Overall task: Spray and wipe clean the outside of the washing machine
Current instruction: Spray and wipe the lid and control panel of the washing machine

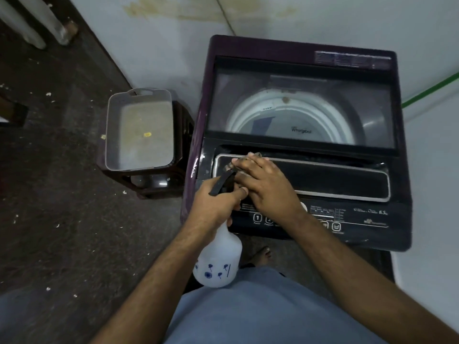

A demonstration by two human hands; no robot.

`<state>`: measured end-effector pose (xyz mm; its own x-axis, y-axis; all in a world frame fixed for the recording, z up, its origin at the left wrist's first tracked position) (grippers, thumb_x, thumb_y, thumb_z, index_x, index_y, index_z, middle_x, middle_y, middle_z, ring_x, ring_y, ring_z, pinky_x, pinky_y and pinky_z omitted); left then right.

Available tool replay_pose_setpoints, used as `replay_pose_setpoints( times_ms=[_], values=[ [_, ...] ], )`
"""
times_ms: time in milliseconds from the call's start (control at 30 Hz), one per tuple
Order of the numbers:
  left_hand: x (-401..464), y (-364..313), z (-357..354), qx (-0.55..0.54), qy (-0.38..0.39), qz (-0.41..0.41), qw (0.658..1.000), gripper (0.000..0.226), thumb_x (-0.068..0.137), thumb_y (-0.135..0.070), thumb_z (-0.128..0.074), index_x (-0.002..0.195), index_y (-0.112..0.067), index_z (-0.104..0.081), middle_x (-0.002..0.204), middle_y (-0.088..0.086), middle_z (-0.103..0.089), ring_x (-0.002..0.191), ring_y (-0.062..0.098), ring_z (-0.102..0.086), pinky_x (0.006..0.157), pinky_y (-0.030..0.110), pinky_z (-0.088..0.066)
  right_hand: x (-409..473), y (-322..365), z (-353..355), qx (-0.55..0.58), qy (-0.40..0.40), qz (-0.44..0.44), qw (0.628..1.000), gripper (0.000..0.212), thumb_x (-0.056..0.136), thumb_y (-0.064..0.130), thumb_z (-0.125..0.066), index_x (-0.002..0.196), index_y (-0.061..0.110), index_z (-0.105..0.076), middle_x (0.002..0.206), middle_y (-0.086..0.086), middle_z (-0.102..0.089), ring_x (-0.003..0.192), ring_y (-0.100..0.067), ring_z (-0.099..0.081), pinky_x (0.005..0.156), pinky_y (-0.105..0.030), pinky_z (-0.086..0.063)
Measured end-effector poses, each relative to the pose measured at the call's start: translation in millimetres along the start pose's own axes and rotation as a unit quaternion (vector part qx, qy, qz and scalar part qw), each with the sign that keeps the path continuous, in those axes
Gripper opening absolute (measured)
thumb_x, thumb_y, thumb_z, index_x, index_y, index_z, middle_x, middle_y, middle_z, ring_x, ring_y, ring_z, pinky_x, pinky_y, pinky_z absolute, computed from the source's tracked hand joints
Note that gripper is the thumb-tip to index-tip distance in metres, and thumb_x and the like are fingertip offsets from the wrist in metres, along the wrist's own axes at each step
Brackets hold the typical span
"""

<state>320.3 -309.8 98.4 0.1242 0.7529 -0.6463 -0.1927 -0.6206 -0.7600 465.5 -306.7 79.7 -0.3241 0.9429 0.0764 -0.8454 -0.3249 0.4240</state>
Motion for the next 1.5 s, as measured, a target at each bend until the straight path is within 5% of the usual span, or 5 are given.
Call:
replay_pose_setpoints(
  times_ms=[233,433,900,1167,1500],
  values=[
    [-3,-10,-60,0.028,0.045,-0.001,0.999,0.011,0.09,-0.012,-0.076,0.098,-0.005,-0.073,0.074,0.005,-0.068,0.067,0.017,-0.065,0.045,0.026,-0.043,-22,-26,13,-0.059,-0.028,-0.148,0.987,0.056,0.1,0.046,-0.036,0.154,0.033,-0.041,0.161,0.006,-0.038,0.149,-0.028,-0.031,0.124,-0.044,-0.018],
    [-5,-7,-116,0.055,0.061,0.006,0.997,0.007,0.09,-0.013,-0.077,0.087,-0.012,-0.071,0.071,0.007,-0.067,0.064,0.021,-0.062,0.045,0.027,-0.041,-67,-77,44,-0.082,-0.071,-0.194,0.975,0.067,0.092,0.026,-0.069,0.153,0.03,-0.043,0.158,-0.001,-0.044,0.144,-0.034,-0.04,0.121,-0.047,-0.027],
    [-29,-29,-233,0.145,0.16,-0.032,0.976,0.013,0.092,-0.015,-0.077,0.086,-0.006,-0.069,0.07,0.011,-0.061,0.062,0.017,-0.058,0.044,0.027,-0.042,-186,-187,101,-0.035,-0.192,-0.304,0.932,0.052,0.102,0.002,-0.045,0.149,0.024,-0.053,0.155,-0.006,-0.047,0.138,-0.036,-0.038,0.115,-0.05,-0.039],
    [-35,-19,-218,0.14,0.158,-0.018,0.977,0.015,0.093,-0.014,-0.076,0.083,-0.009,-0.067,0.066,0.01,-0.06,0.062,0.021,-0.056,0.043,0.028,-0.04,-175,-147,78,-0.047,-0.195,-0.317,0.927,0.062,0.095,-0.002,-0.056,0.152,0.021,-0.048,0.158,-0.003,-0.044,0.144,-0.038,-0.035,0.12,-0.051,-0.03],
    [-28,-21,-124,0.056,0.08,-0.009,0.995,0.009,0.091,-0.011,-0.077,0.091,-0.005,-0.071,0.068,0.008,-0.065,0.058,0.019,-0.06,0.045,0.028,-0.042,-61,-81,49,-0.013,-0.145,-0.237,0.96,0.036,0.102,0.033,-0.053,0.135,0.021,-0.063,0.135,0.001,-0.061,0.113,-0.023,-0.045,0.095,-0.039,-0.049]
  ],
)
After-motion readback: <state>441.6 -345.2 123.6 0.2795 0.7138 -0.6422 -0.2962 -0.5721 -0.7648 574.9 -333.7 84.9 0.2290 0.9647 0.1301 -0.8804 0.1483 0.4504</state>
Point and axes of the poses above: each hand's wrist, its own x-axis towards the middle knuckle, its own z-axis out of the back of the hand, y = z × x, the point moved 6 cm from there along x, towards the middle knuckle
